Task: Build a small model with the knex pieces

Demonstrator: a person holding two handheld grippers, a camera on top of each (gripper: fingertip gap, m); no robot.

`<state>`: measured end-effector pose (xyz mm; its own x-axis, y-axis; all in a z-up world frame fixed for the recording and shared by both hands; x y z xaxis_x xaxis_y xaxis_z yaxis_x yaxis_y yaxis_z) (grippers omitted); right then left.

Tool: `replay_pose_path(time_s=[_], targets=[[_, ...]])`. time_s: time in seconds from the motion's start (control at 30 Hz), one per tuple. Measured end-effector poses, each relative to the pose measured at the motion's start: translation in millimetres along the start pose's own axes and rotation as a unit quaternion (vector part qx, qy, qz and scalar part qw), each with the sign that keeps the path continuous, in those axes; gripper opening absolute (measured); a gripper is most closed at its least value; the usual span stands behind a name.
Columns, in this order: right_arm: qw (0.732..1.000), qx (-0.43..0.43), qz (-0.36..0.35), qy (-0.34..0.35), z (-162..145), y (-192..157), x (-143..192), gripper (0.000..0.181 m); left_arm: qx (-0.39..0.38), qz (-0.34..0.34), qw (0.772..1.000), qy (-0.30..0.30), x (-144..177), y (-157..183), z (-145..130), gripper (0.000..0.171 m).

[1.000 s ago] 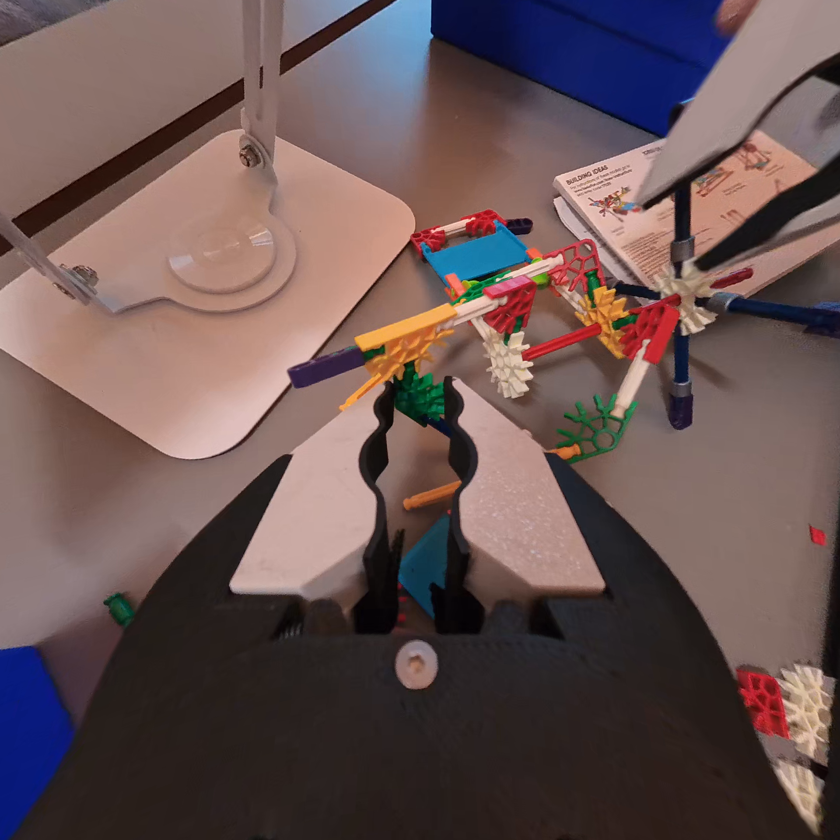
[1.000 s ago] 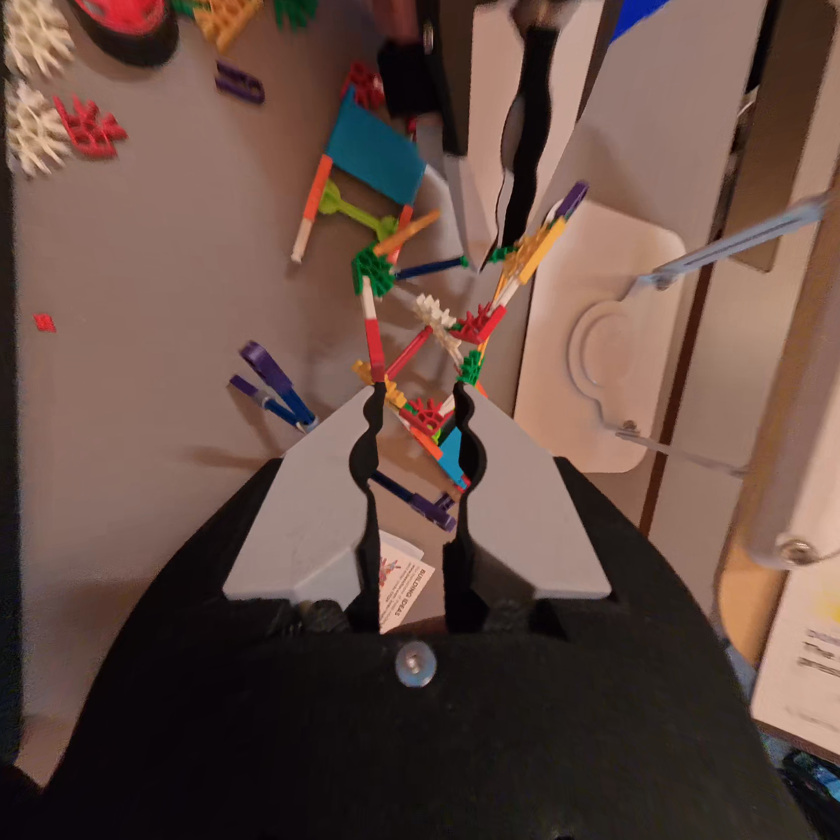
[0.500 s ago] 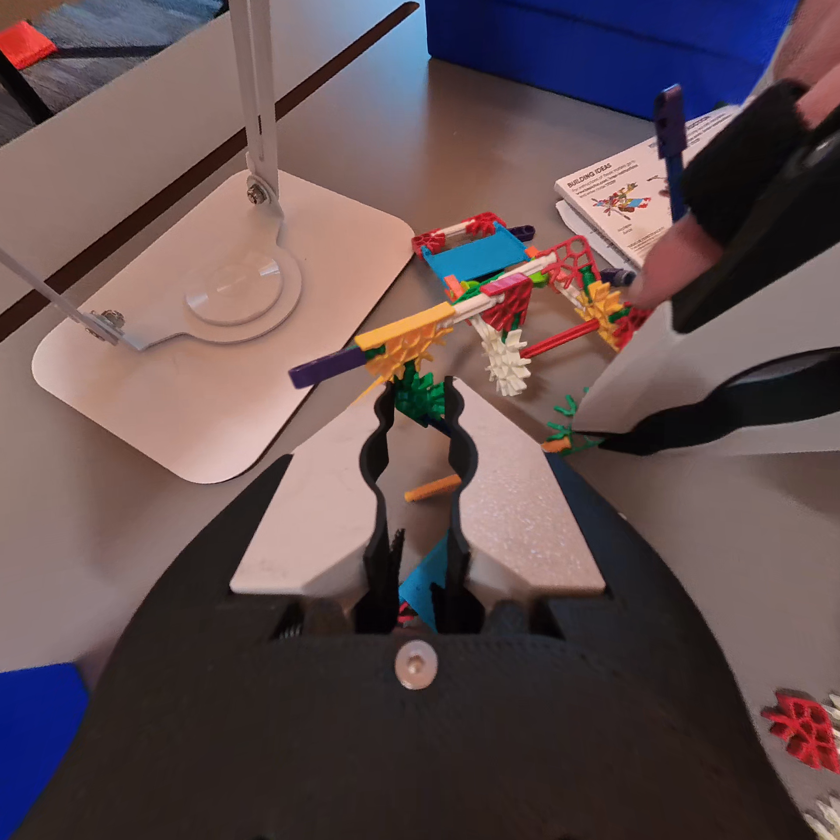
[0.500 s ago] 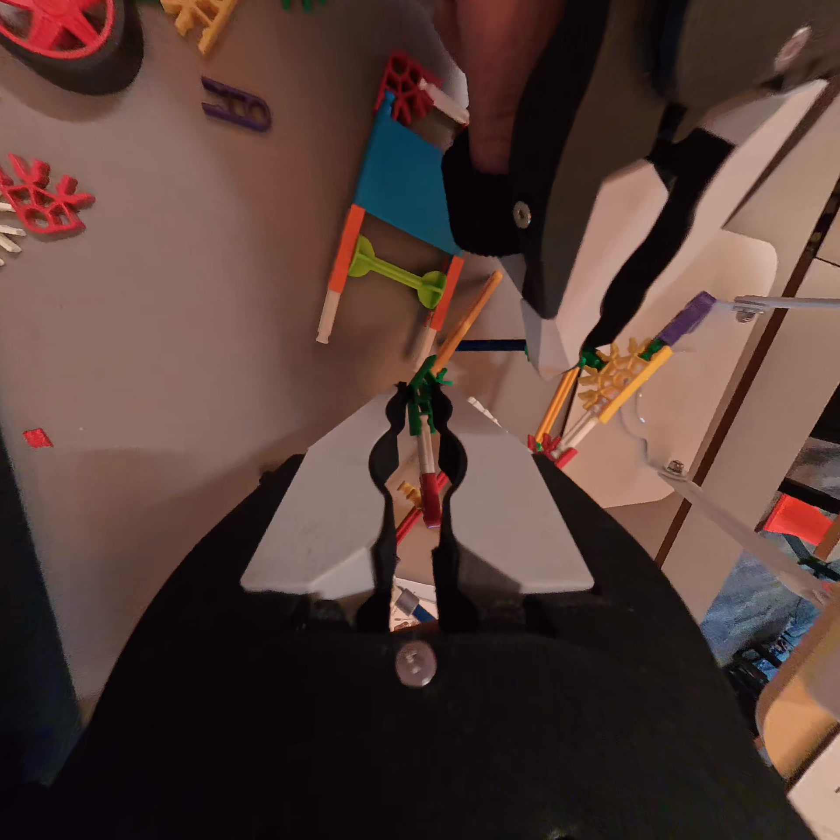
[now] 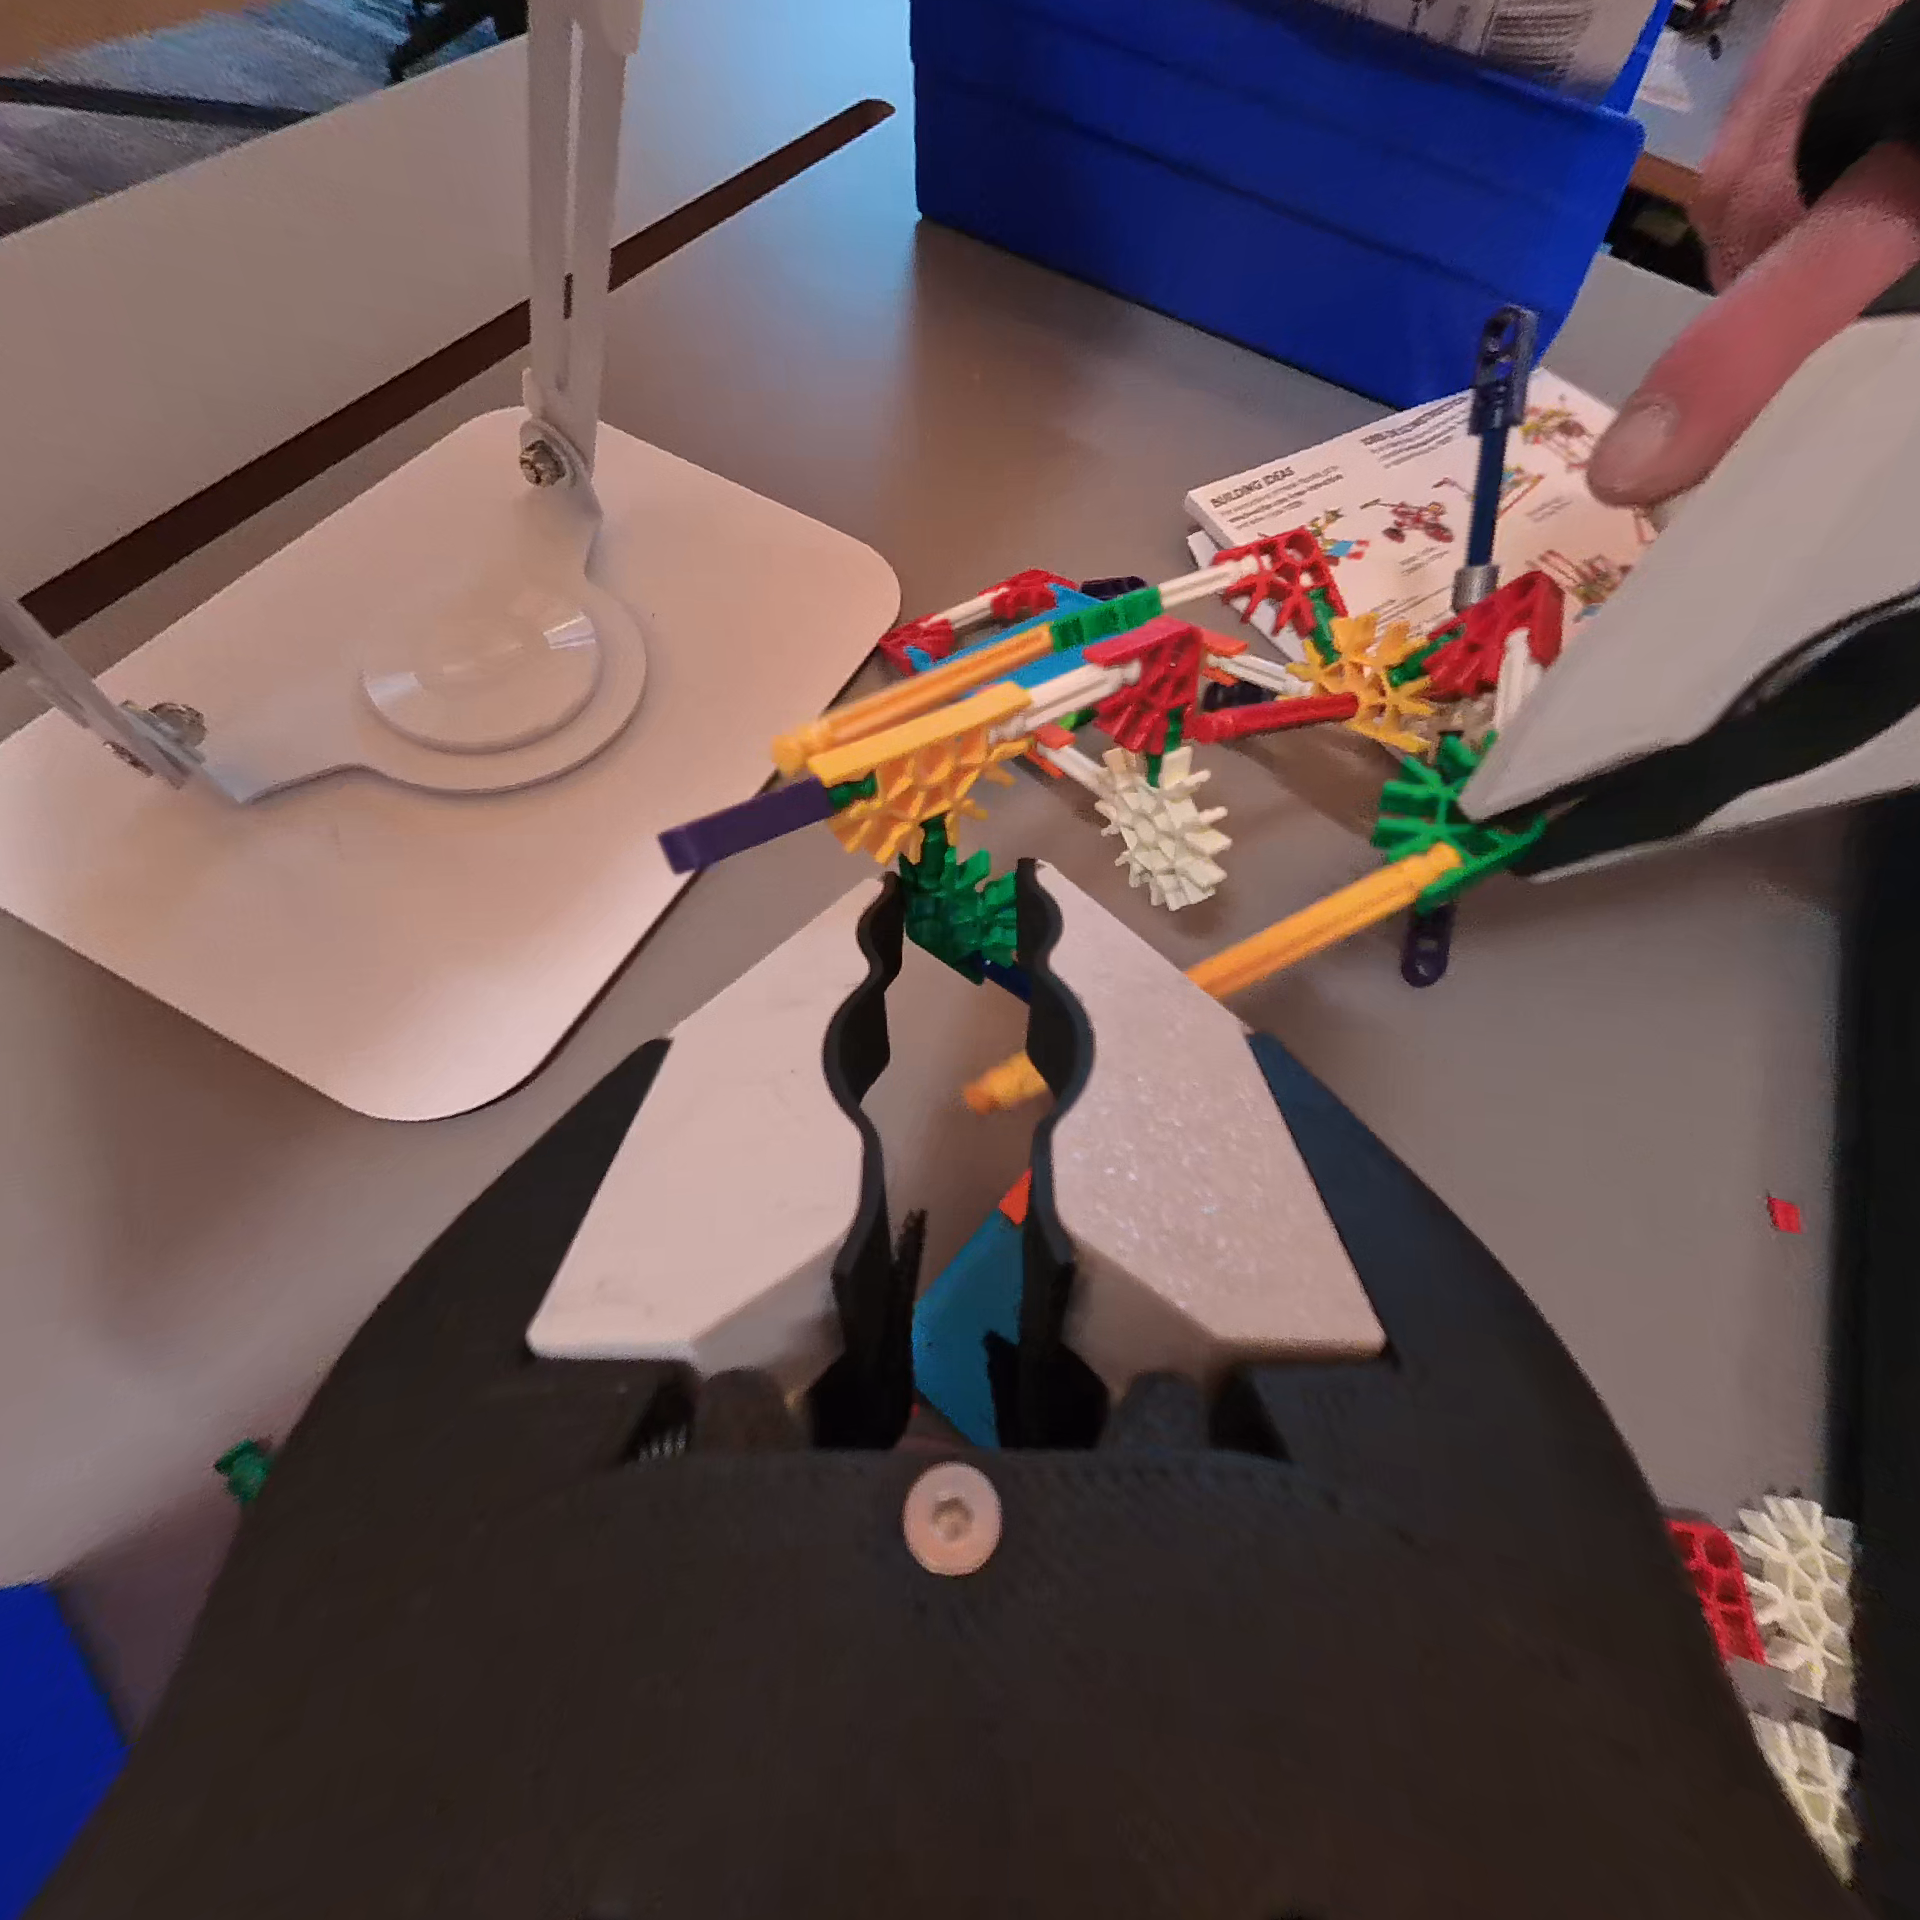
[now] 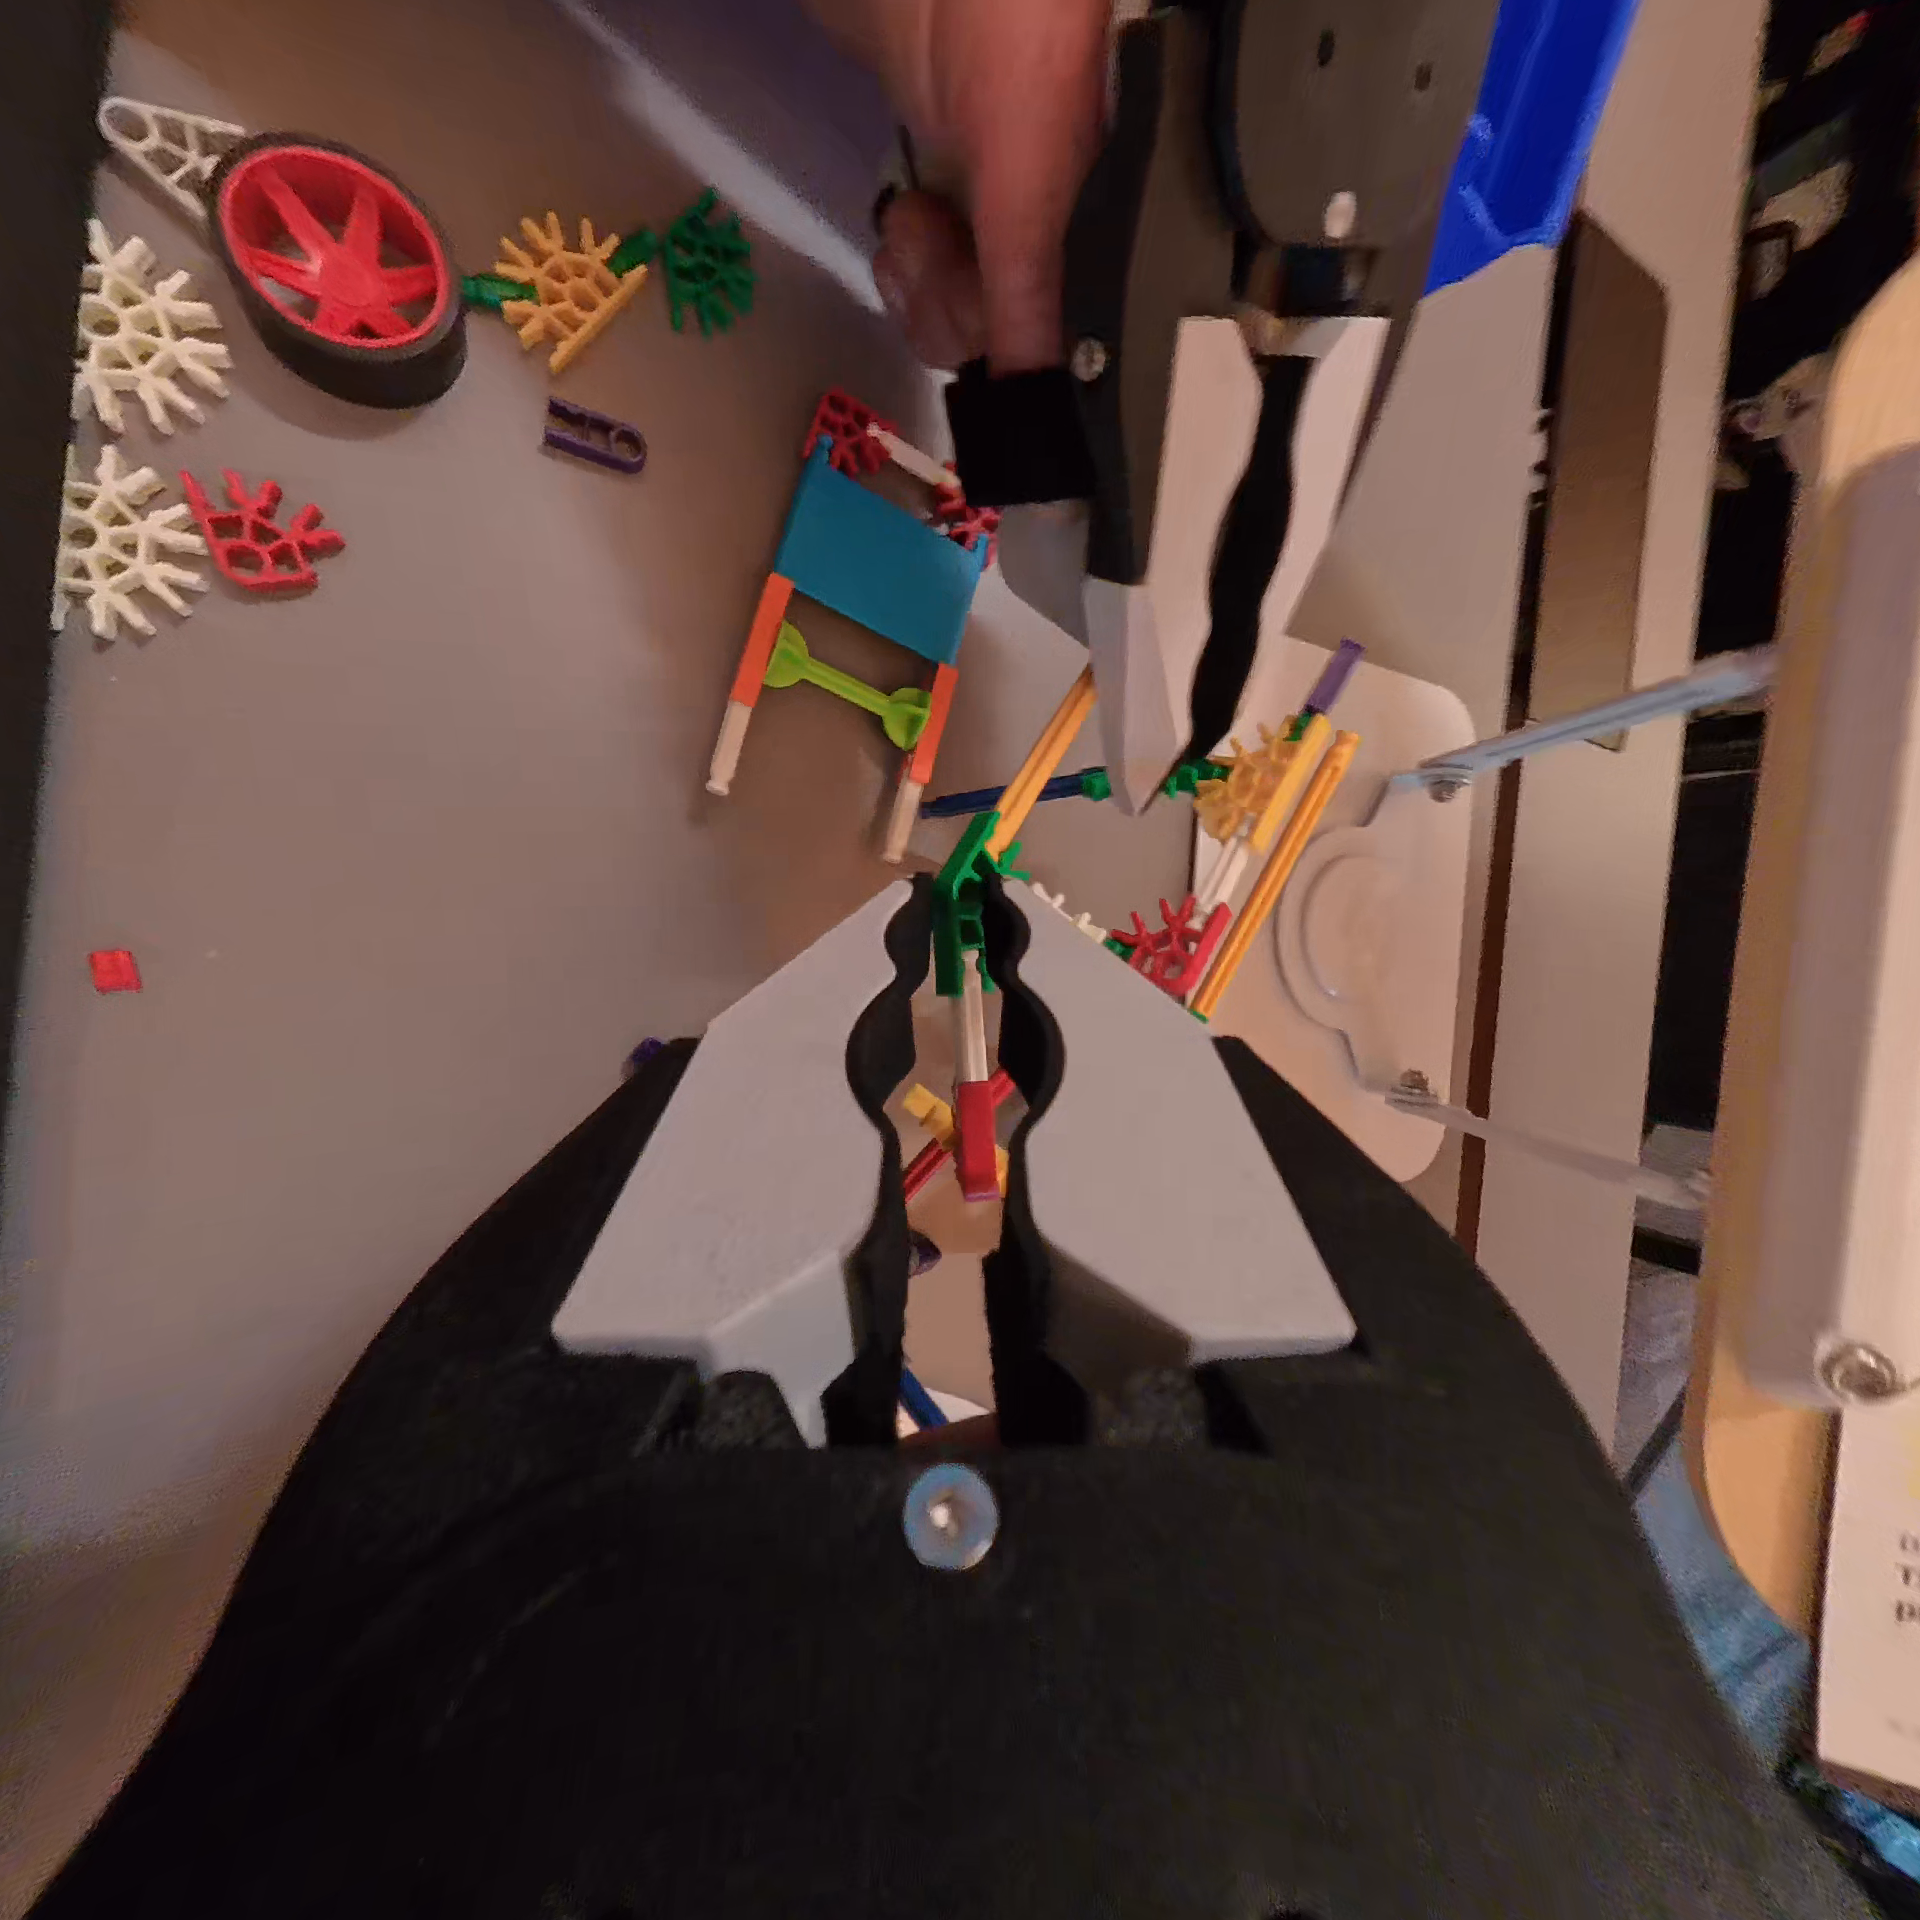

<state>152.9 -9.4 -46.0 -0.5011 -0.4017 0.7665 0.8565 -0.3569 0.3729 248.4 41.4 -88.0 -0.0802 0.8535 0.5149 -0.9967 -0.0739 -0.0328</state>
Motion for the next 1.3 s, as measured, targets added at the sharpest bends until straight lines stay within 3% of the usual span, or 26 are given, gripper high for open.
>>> replay_pose_path(time_s=[0.3, 0.83, 1.3], targets=[[0.996, -0.041, -0.003, 0.083, -8.5, 4.2, 11.5, 0.006, 0.046, -0.043, 0.998, 0.026, 0.4, 2.3, 1.3, 0.019], [0.989, -0.073, -0.029, 0.129, -10.9, 10.8, 24.8, 0.003, 0.082, -0.078, 0.992, 0.062, 12.1, 2.5, 7.9, 0.019], [0.983, -0.089, -0.07, 0.144, -17.9, 3.1, 40.1, 0.003, -0.055, -0.006, 0.995, 0.086, 30.8, 15.2, 38.2, 0.018]])
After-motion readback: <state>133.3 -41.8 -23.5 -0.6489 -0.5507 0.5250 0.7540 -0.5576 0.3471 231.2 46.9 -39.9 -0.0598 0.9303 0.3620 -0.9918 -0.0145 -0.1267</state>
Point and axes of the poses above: each gripper's, where its closed fingertips meet, x back along the fingers, z out of its top, y = z × x across the jaws, the point moved 4 cm from there along x, back along the fingers, and after that the axes turned 10 degrees about -x, right-handed, at the moved point
